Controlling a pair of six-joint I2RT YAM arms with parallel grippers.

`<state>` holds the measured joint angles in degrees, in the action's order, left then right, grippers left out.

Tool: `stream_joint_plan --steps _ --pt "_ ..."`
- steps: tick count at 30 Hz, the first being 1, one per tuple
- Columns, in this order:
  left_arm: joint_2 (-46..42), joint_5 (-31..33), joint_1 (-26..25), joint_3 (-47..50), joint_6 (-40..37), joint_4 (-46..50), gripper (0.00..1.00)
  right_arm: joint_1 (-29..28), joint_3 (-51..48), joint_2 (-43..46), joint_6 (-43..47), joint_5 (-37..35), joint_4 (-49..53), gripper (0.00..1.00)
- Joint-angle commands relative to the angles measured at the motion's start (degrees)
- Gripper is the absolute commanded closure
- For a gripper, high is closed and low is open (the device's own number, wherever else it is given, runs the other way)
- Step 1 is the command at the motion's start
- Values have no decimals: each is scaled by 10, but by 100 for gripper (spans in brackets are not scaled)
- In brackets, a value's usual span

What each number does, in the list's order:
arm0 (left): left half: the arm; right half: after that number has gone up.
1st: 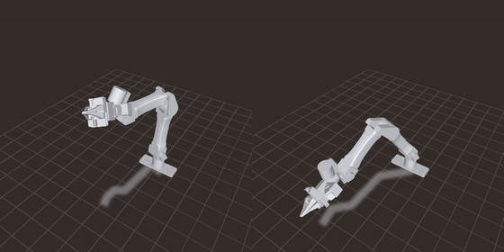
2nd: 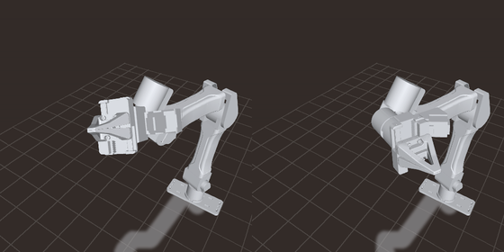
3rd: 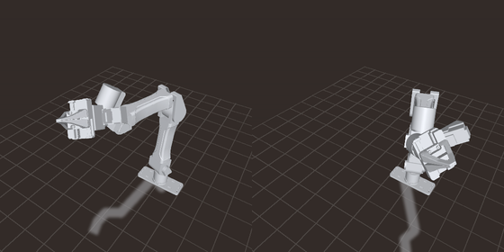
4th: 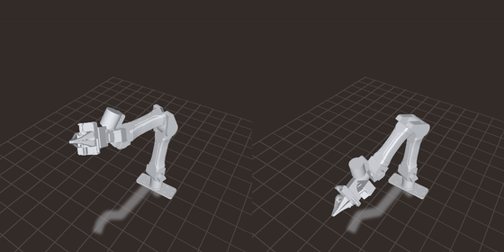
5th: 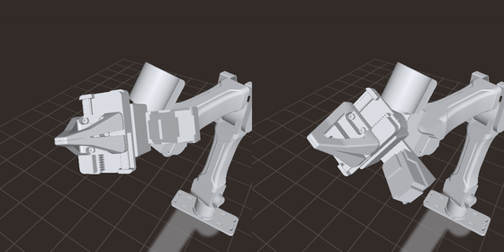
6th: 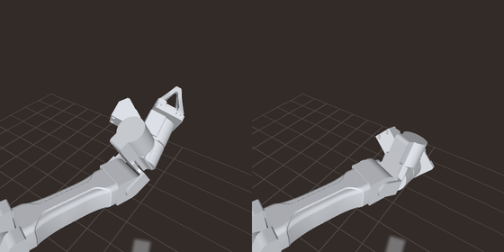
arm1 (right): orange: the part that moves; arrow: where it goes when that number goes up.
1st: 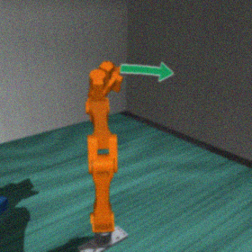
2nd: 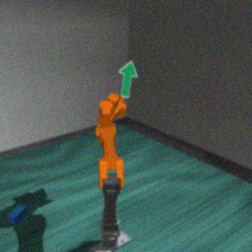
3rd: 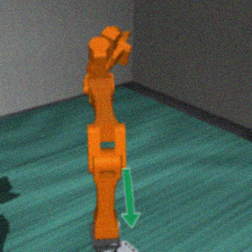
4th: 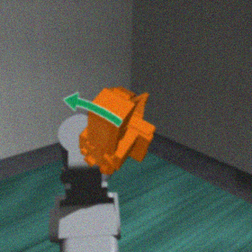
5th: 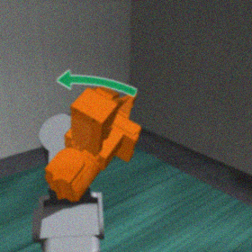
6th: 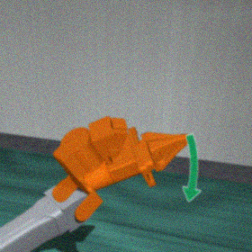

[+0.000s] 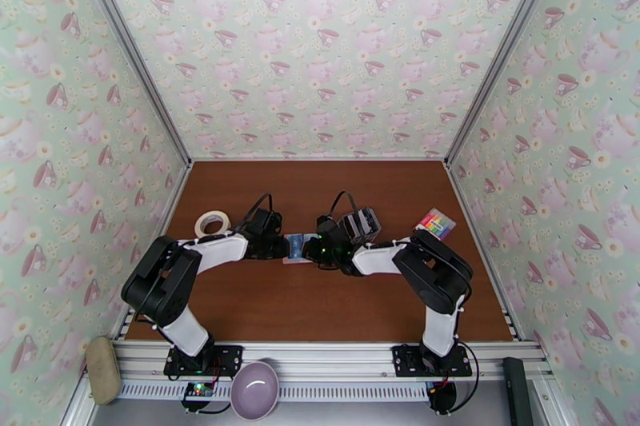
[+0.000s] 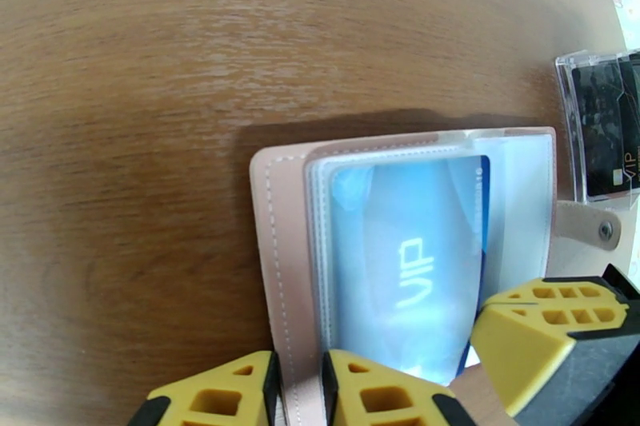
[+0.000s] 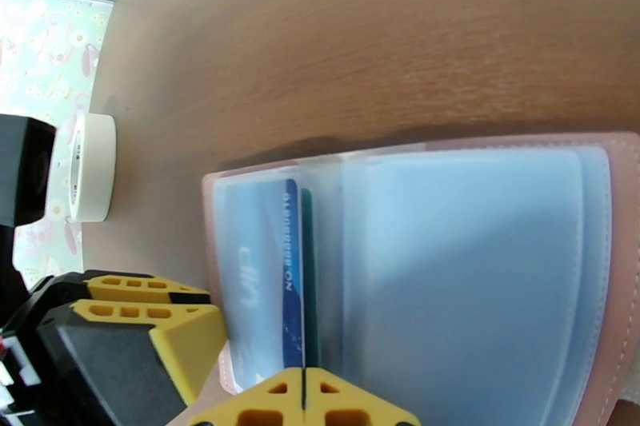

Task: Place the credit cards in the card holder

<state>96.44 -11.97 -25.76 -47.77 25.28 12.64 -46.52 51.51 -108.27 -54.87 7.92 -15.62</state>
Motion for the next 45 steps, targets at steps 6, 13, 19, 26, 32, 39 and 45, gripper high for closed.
stream_joint_plan --steps 6,13,19,26,32,39,45 --pt "6 3 6 -12 -3 9 76 -16 27 -14 -1 17 5 97" --pt "-3 4 10 -12 -4 12 75 -16 26 15 16 1 35 81" --pt "-10 6 17 -11 -8 19 75 -16 39 41 37 -17 76 73" --pt "-26 4 26 -10 -11 26 75 -11 55 63 61 -38 127 62" --pt "-42 1 33 -7 -13 33 73 2 40 122 90 -65 179 53" --pt "-55 -12 34 1 -8 26 66 28 -6 206 119 -91 238 38" --pt "-55 -21 34 13 -1 12 61 40 -47 223 123 -75 228 24"
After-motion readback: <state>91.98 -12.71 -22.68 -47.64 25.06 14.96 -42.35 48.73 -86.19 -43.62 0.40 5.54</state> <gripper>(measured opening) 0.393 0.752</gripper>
